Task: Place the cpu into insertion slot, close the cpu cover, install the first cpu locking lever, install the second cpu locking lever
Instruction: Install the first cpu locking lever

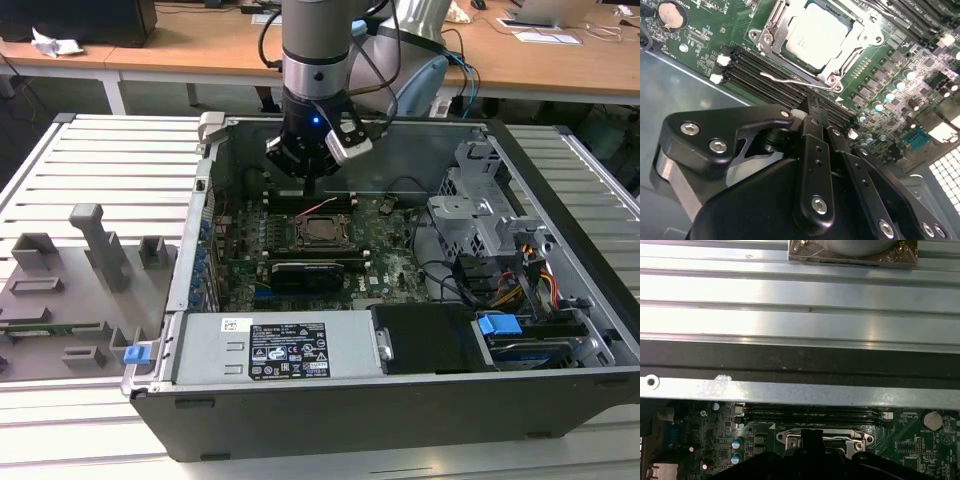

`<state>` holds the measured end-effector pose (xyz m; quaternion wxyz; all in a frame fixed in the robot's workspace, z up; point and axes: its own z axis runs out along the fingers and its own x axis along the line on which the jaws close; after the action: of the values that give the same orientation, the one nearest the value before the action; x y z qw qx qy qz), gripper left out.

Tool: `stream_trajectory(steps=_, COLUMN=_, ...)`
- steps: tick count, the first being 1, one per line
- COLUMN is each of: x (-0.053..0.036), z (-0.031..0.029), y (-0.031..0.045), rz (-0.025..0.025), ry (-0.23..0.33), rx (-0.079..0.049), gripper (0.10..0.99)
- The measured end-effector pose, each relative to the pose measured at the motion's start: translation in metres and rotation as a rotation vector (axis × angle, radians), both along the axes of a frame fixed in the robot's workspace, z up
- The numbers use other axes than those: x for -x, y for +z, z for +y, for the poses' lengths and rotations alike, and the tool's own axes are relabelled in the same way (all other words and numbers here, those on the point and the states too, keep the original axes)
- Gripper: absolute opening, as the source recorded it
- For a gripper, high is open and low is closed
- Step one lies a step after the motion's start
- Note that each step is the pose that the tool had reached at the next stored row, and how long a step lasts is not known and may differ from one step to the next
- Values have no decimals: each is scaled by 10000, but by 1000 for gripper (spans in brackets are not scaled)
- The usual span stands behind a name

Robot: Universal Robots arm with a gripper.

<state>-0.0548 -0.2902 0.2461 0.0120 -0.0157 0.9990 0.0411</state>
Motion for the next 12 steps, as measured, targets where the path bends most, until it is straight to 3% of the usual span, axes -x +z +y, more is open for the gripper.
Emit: stream_trajectory(steps=12, x=-79, z=14, y=-110, rz=2, ry=283, rx=0, gripper=106)
